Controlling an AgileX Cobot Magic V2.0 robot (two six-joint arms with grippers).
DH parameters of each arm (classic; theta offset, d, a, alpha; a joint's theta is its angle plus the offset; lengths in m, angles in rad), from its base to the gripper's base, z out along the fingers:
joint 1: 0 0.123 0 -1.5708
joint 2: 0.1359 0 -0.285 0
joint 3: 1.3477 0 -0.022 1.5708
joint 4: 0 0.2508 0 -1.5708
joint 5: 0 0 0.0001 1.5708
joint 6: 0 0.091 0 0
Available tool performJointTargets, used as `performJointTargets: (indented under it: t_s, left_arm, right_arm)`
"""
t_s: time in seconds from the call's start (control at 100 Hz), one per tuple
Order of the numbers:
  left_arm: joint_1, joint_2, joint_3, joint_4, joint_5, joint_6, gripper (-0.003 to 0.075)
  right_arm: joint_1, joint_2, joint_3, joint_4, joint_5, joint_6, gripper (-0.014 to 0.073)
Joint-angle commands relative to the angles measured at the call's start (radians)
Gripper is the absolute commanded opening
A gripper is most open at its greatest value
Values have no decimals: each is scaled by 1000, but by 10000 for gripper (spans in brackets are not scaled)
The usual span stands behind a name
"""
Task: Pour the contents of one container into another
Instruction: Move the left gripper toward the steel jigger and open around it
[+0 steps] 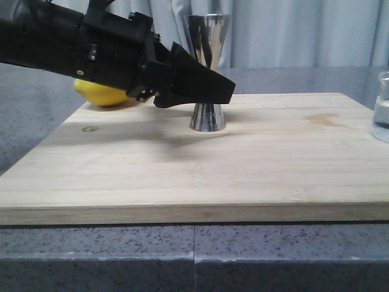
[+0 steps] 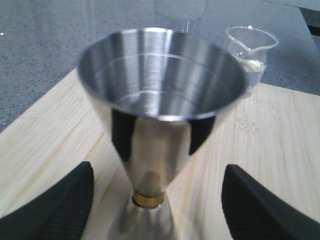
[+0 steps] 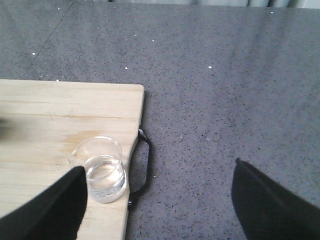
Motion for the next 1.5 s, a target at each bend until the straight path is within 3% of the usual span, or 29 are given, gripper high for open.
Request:
performJointTargets:
  t_s: [0.0,0.33,0.84,1.49]
  left_arm:
    - [-9,-37,-29,-69,53,4,491]
    - [-9,-31,-31,-75,51,4,487]
    - [-50,-30,-67,-75,-1,33,346]
    - [-48,-30,-67,-31,-1,-40,345]
  right_arm:
    - [-5,12,-36,2,-83,-7,541]
    - [-5,12,-36,2,-83,-7,541]
    - [-5,12,-36,2,-91,-7,541]
    - [-5,12,-36,2,-91,-7,541]
